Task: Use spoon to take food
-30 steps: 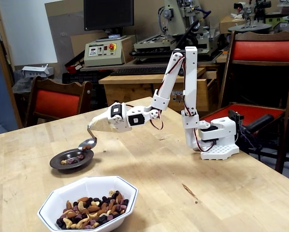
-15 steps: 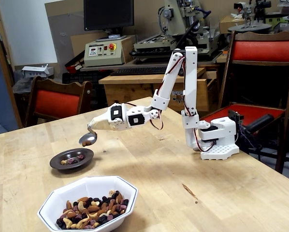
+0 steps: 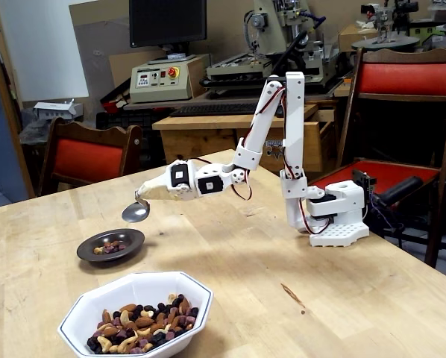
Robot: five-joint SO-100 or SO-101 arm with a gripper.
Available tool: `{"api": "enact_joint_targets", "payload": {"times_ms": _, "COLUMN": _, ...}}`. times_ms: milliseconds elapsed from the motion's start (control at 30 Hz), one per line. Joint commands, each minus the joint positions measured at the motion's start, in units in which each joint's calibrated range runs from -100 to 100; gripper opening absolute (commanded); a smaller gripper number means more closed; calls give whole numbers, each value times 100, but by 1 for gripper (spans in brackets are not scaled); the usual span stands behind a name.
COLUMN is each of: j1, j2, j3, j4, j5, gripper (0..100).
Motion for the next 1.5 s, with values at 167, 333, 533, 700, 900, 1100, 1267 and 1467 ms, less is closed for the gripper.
{"api": "enact_joint_targets", "payload": {"times_ms": 167, "j1": -22, "j2": -386, "j3": -48, "j4": -94, "j5": -5, "gripper": 4}}
{"api": "enact_joint_targets", "payload": {"times_ms": 333, "j1": -81, "j2": -404, "j3": -48, "j4": -94, "j5": -176, "gripper": 4}}
{"api": "enact_joint_targets", "payload": {"times_ms": 533, "j1": -452, "j2": -455, "j3": -48, "j4": -101, "j5": -786, "gripper": 4}}
{"api": "enact_joint_targets", "payload": {"times_ms": 700, "j1": -652, "j2": -464, "j3": -48, "j4": -141, "j5": -1104, "gripper": 4}}
{"api": "enact_joint_targets", "payload": {"times_ms": 900, "j1": -740, "j2": -464, "j3": -48, "j4": -157, "j5": -1348, "gripper": 4}}
{"api": "enact_joint_targets", "payload": {"times_ms": 1100, "j1": -985, "j2": -472, "j3": -48, "j4": -165, "j5": -1607, "gripper": 4}}
{"api": "enact_joint_targets", "payload": {"times_ms": 1267, "j1": -1340, "j2": -472, "j3": -57, "j4": -173, "j5": -1885, "gripper": 4}}
{"api": "enact_joint_targets", "payload": {"times_ms": 1467, "j1": -1533, "j2": -472, "j3": -429, "j4": -173, "j5": -2129, "gripper": 4}}
